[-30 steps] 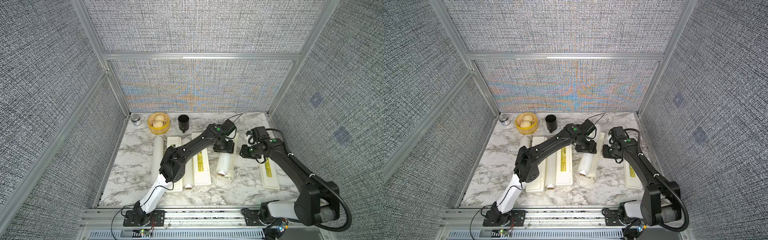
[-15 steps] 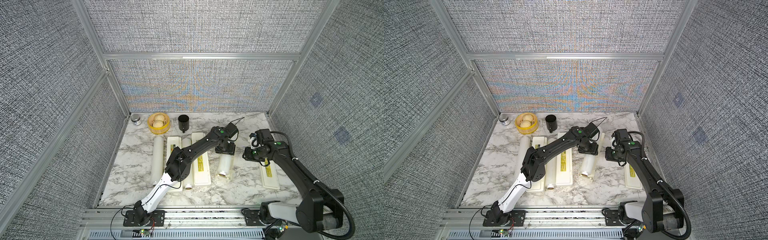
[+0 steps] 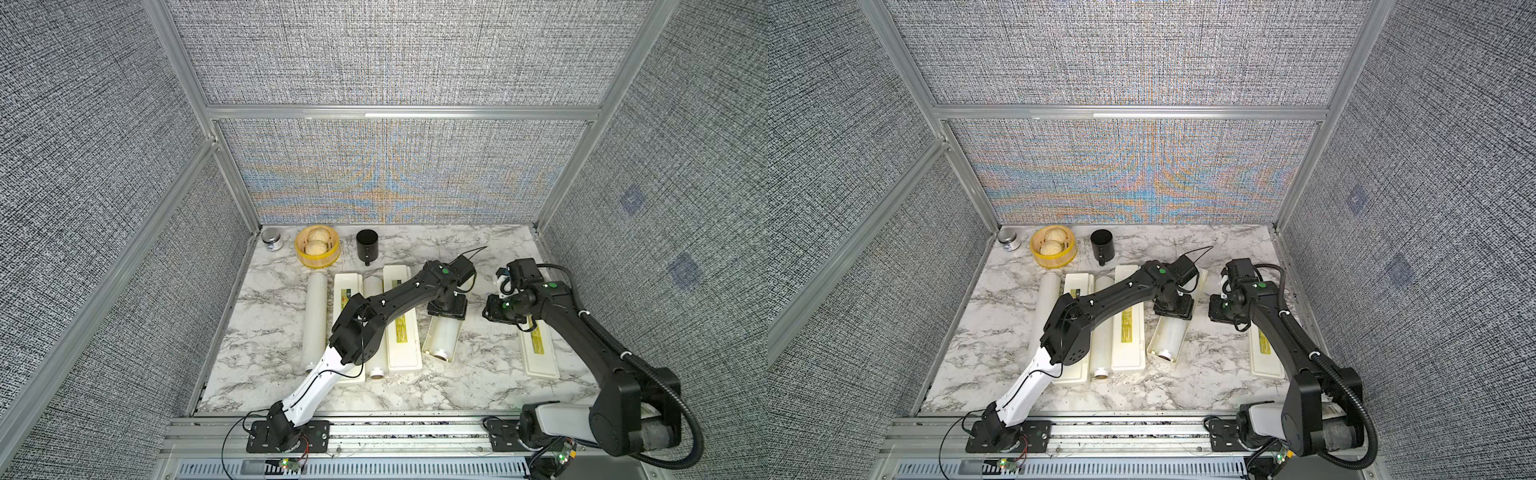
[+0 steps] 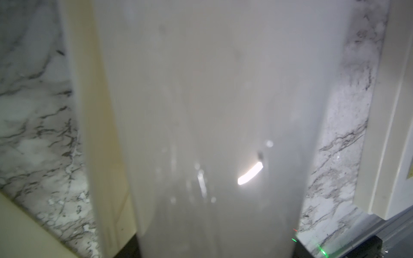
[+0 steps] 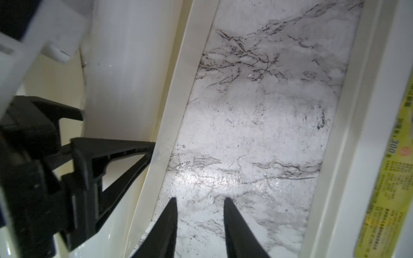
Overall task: Put plastic wrap rolls into dispensers
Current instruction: Place the plastic wrap into the plastic wrap cutting box.
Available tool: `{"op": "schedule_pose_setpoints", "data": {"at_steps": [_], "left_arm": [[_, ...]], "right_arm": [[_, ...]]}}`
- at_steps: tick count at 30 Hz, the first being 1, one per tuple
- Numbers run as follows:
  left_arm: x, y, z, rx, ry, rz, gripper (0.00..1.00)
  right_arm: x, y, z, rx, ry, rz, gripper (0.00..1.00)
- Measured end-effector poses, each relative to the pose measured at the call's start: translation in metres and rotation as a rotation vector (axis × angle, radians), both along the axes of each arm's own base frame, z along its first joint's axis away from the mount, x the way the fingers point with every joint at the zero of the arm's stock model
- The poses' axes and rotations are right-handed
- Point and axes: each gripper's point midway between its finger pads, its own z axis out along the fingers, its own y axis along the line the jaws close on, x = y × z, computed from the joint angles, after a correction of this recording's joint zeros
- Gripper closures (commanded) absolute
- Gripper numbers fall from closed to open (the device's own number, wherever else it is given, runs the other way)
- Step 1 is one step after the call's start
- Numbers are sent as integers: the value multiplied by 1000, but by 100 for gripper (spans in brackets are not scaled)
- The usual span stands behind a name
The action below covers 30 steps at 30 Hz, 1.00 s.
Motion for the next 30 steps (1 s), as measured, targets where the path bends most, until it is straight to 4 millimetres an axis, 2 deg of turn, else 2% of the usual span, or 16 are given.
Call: {"op": "schedule_pose_setpoints", "data": {"at_steps": [5, 12, 19, 23, 25, 30], "left_arm": [[4, 4, 2, 21, -30, -8, 39], [6, 8, -11, 49, -43, -25, 27], [7, 6, -9, 43, -55, -28, 16], [8, 1, 9, -5, -64, -29, 14], [8, -4, 24, -46, -73, -32, 15], [1, -6, 58, -133, -75, -29, 15]], "right_arm": [[-1, 0, -2, 2, 4, 1, 62], [-1, 1, -4, 2, 9, 2, 62], [-1, 1, -5, 5, 14, 3, 60], [-1, 3, -6, 14, 21, 8, 56], [-1, 5, -6, 17, 23, 13, 52], [0, 13, -2, 23, 9, 36, 50]]}}
